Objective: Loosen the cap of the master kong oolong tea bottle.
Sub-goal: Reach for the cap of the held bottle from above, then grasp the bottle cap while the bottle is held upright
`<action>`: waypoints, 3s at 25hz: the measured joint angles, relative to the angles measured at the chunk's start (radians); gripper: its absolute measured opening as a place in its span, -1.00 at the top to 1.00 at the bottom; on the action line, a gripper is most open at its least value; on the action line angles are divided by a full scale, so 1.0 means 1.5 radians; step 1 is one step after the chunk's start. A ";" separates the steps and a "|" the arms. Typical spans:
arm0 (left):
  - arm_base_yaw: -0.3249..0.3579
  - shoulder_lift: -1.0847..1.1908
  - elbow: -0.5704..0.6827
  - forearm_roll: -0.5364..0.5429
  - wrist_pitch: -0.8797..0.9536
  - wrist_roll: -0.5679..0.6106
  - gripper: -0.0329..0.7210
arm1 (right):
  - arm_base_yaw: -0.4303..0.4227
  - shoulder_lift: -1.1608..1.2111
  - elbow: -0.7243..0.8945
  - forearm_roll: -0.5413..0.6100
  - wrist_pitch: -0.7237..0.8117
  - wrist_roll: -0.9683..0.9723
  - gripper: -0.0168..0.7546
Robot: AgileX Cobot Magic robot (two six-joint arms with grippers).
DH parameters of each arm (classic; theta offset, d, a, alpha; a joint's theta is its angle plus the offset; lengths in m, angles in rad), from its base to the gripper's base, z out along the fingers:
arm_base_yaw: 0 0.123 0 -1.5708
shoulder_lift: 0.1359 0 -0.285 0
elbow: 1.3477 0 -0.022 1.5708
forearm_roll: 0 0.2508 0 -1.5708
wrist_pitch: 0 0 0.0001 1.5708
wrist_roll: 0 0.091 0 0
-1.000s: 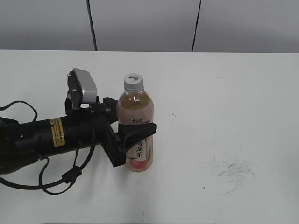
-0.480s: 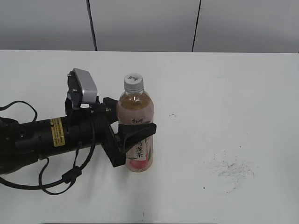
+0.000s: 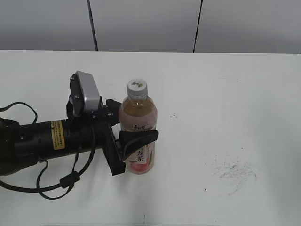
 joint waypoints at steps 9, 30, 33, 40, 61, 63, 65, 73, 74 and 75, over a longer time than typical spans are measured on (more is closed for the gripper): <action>0.000 0.000 0.000 0.013 -0.004 0.023 -0.20 | 0.132 0.347 -0.266 0.053 0.041 -0.038 -0.48; 0.000 0.000 0.000 0.018 -0.005 0.034 -0.20 | 0.501 0.826 -0.718 -0.081 0.131 0.272 -0.23; 0.000 0.000 0.000 0.018 -0.005 0.035 -0.20 | 0.514 0.835 -0.718 -0.086 0.132 0.320 -0.21; 0.000 0.000 0.000 0.018 -0.005 0.035 -0.20 | 0.518 0.842 -0.706 -0.084 0.132 0.359 -0.21; 0.000 0.000 0.000 0.019 -0.005 0.035 -0.20 | 0.518 0.864 -0.644 -0.098 0.134 0.352 -0.21; 0.000 0.000 0.000 0.019 -0.005 0.035 -0.20 | 0.518 0.870 -0.644 -0.097 0.134 0.352 -0.21; 0.000 0.000 0.000 0.019 -0.005 0.035 -0.20 | 0.518 0.876 -0.644 -0.097 0.134 0.352 -0.20; 0.000 0.000 -0.001 0.021 -0.005 0.037 -0.20 | 0.518 0.880 -0.644 -0.091 0.134 0.336 0.24; 0.000 0.000 -0.001 0.021 -0.005 0.037 -0.20 | 0.518 0.880 -0.644 -0.091 0.134 0.326 0.24; 0.000 0.000 -0.001 0.021 -0.005 0.037 -0.20 | 0.518 0.880 -0.644 -0.091 0.134 0.314 0.24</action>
